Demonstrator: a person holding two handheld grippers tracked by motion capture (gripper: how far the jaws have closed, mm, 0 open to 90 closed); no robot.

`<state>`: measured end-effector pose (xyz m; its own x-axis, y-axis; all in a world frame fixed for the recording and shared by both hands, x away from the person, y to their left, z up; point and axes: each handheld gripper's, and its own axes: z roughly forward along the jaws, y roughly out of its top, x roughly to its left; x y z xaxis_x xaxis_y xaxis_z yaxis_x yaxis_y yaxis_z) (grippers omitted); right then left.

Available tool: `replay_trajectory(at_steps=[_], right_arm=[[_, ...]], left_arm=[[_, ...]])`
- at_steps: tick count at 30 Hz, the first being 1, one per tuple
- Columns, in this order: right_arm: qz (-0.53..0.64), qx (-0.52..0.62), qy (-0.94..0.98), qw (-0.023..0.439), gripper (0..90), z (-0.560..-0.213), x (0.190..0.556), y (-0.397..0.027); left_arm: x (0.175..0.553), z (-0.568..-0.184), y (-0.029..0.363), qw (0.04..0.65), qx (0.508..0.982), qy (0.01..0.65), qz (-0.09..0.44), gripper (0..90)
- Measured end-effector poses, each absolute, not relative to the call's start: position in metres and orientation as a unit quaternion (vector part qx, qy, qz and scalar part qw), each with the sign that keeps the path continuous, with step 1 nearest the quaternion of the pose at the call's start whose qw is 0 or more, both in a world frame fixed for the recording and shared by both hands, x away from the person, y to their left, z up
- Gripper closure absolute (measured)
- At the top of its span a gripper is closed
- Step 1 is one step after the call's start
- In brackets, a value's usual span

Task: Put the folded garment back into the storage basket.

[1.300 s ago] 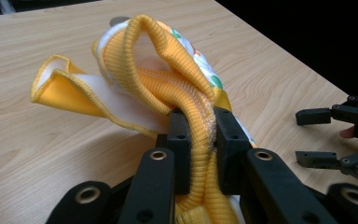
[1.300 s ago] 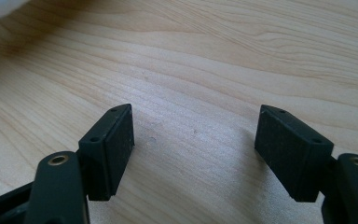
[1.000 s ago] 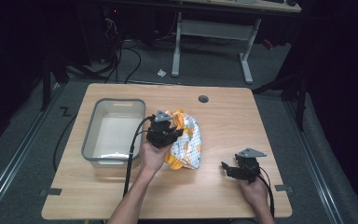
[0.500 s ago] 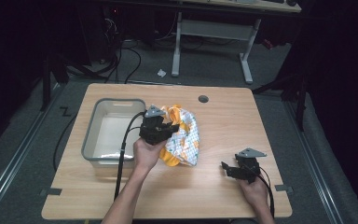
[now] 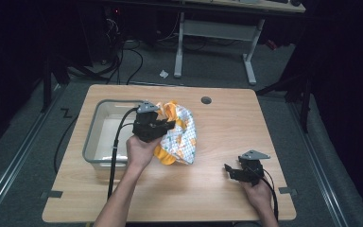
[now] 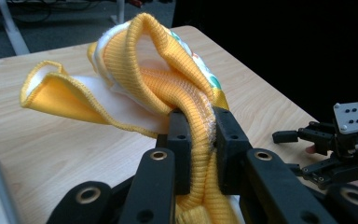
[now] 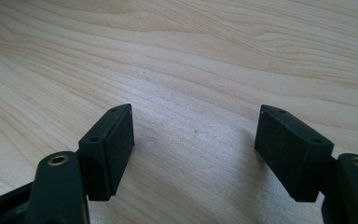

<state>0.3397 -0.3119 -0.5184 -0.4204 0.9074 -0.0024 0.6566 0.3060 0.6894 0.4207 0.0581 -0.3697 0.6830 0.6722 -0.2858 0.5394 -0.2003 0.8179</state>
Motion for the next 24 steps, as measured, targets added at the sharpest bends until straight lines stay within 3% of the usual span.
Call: replay_trajectory(at_steps=[24], right_arm=[[0.312,0.500,0.783,0.201,28.5,-0.518,0.340,-0.312]], left_arm=[[0.424,-0.354,0.110,0.506,0.748,0.418,0.095,79.3]])
